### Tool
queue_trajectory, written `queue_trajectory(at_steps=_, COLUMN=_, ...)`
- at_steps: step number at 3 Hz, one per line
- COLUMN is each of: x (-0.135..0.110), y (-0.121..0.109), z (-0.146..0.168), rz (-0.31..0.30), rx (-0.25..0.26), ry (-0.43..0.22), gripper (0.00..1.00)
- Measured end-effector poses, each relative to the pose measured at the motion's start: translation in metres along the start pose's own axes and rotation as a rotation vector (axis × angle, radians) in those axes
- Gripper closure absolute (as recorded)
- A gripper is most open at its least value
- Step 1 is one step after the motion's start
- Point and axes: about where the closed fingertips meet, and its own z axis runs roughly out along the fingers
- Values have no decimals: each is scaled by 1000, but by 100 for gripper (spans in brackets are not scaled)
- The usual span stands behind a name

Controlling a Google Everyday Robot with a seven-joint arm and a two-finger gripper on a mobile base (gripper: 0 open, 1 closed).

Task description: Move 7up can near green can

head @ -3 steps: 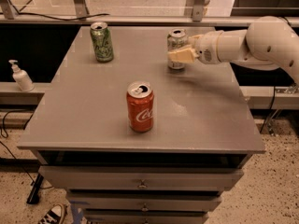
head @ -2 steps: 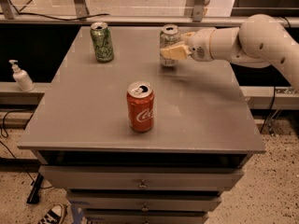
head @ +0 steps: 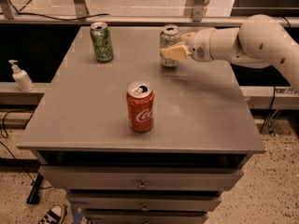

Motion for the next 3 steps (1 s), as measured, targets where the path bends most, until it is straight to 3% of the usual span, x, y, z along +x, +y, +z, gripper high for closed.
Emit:
queue_trajectory(at_steps=1, x=-10, y=1, z=6, rz=16, rx=-13, ry=-52, gripper=100)
queue_trajectory(at_steps=2, x=-24, y=9, z=42, rz=31, rx=-72, ry=-101, gripper=100)
queue_trajectory(at_steps=3, x=-29, y=28, z=92, rz=32, rx=-153, ry=-93, gripper=100)
